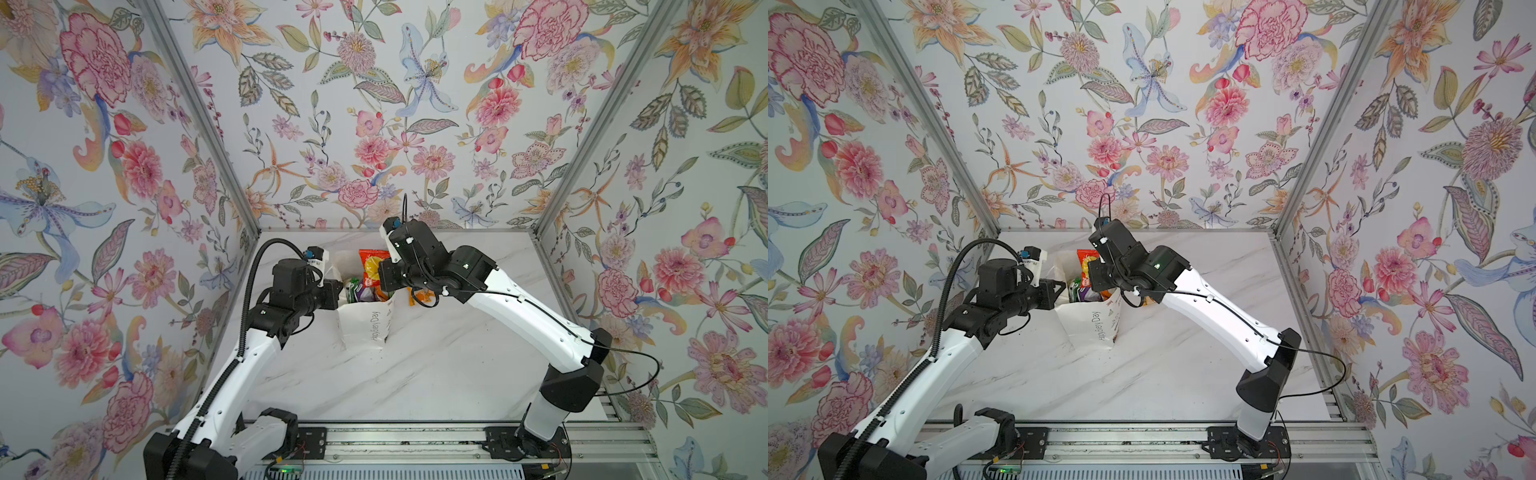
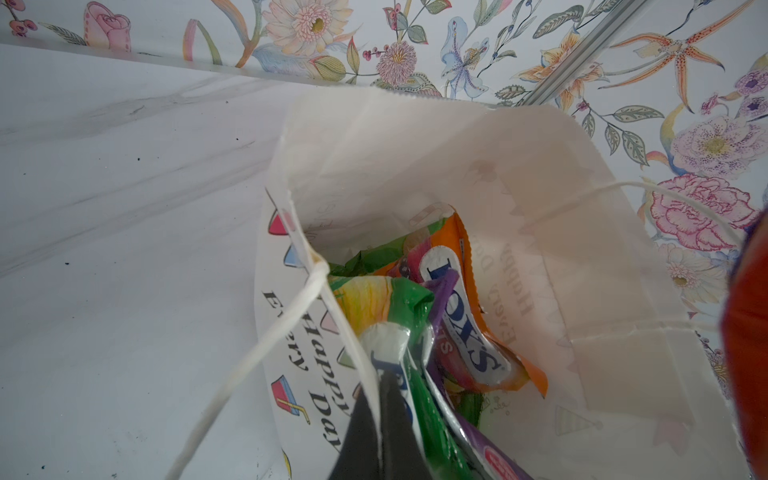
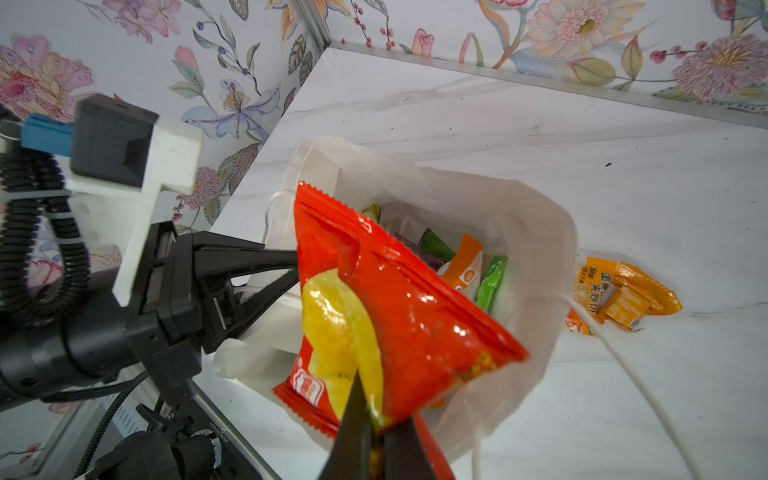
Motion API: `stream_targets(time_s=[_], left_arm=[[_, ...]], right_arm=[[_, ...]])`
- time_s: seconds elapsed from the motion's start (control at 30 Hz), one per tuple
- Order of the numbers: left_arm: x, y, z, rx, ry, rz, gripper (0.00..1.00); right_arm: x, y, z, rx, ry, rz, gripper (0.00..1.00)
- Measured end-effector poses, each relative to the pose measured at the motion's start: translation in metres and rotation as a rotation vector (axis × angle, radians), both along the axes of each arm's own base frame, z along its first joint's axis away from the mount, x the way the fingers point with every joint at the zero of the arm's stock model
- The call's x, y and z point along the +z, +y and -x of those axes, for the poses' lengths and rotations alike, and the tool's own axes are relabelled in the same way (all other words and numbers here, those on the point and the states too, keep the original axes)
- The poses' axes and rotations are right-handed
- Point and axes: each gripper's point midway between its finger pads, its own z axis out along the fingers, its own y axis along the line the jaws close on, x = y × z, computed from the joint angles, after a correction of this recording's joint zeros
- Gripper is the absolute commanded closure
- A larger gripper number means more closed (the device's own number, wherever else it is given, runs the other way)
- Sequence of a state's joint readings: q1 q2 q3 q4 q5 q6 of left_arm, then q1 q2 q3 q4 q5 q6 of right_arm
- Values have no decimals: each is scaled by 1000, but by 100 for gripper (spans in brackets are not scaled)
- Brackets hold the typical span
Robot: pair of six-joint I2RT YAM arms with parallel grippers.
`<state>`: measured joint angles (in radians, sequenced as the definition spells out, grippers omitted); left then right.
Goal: Place the snacks into the paper bag
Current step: 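Lift the red-and-yellow packet with the right gripper and carry it over the paper bag, then lower the packet into the paper bag and open the right gripper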
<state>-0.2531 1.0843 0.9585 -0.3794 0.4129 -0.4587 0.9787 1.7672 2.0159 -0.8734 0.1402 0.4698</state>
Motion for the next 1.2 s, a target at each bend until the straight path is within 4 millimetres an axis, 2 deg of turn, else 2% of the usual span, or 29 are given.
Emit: stream_targets(time_s=[0.27, 1.07, 1.2], left_arm=[[0, 0, 0, 1, 0, 0, 100], [0, 1, 0, 2, 0, 0, 100], [0, 1, 0, 2, 0, 0, 100]], right_arm=[[-21, 19, -13, 3, 15, 48, 100], [-68, 33, -26, 10, 78, 197, 100], [-70, 33, -27, 10, 78, 206, 93]])
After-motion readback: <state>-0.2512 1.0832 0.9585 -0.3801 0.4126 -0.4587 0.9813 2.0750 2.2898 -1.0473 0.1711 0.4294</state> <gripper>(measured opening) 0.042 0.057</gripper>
